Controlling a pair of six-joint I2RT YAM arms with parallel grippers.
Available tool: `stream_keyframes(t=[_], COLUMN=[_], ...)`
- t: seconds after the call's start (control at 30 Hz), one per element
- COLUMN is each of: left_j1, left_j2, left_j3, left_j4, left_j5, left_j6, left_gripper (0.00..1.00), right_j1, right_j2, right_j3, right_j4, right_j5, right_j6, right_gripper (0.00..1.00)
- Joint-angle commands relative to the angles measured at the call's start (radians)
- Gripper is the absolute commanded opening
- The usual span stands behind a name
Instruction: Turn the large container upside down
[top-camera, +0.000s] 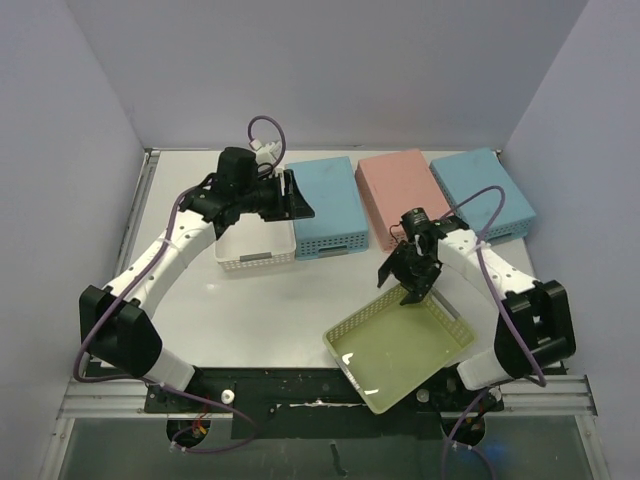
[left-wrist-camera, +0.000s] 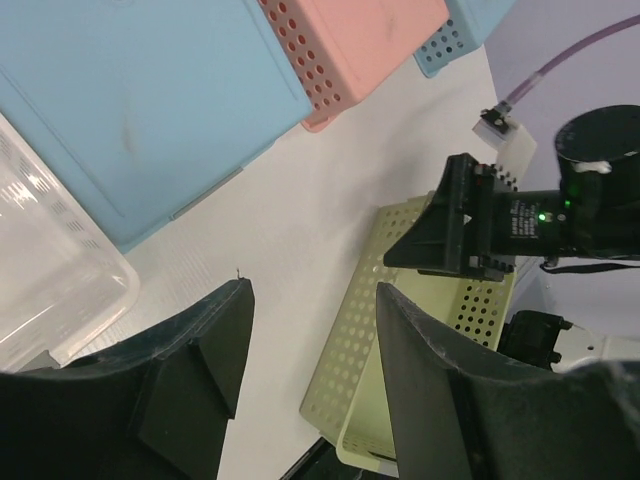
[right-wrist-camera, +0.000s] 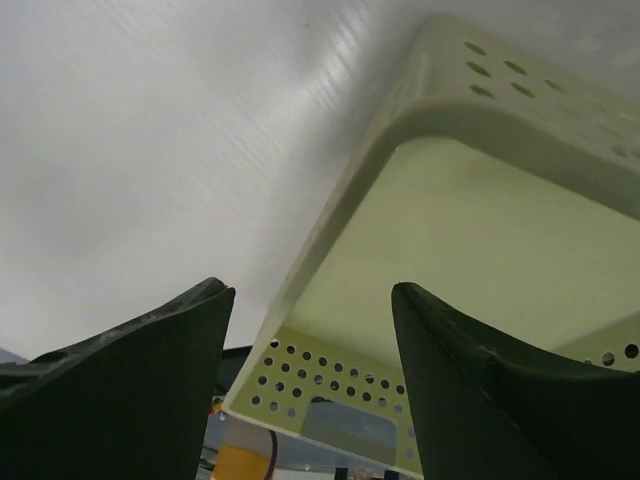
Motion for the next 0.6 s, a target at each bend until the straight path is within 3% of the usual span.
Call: stream_keyframes(t=[0.0, 0.07, 0.1, 0.17, 0.37, 0.57], left_j1=[0.01, 0.015, 0.017, 0.023, 0.051, 0.06], left_j2=[-0.048, -0.054, -0.056, -0.063, -0.097, -0.133], left_j3=[-0.008, -0.013, -0.014, -0.014, -0.015, -0.038], left_j4=[0.001, -0.005, -0.01, -0.02, -0.038, 0.011], left_j5=[0.012, 0.012, 0.011, 0.006, 0.005, 0.023], left_j6=[0.039, 0.046, 0.05, 0.058, 0.08, 0.072], left_gripper=[0.51, 0.51, 0.51, 0.51, 0.51, 0.51], right_j1=[0.034, 0.063, 0.08, 0.105, 0.152, 0.16], right_j2=[0.099, 0.13, 0.138, 0.139, 0.05, -0.203], right_j3=[0.028, 0.06, 0.073, 0.103, 0.138, -0.02], right_j4=[0.038, 0.051, 0.059, 0.076, 0.225, 0.735], right_j5=[-0.047, -0.061, -0.06, -0.056, -0.074, -0.283], right_j6=[0.019, 0.012, 0.008, -0.005, -0.093, -0.113], right_gripper=[0.54, 0.32, 0.26, 0.01, 0.0, 0.0])
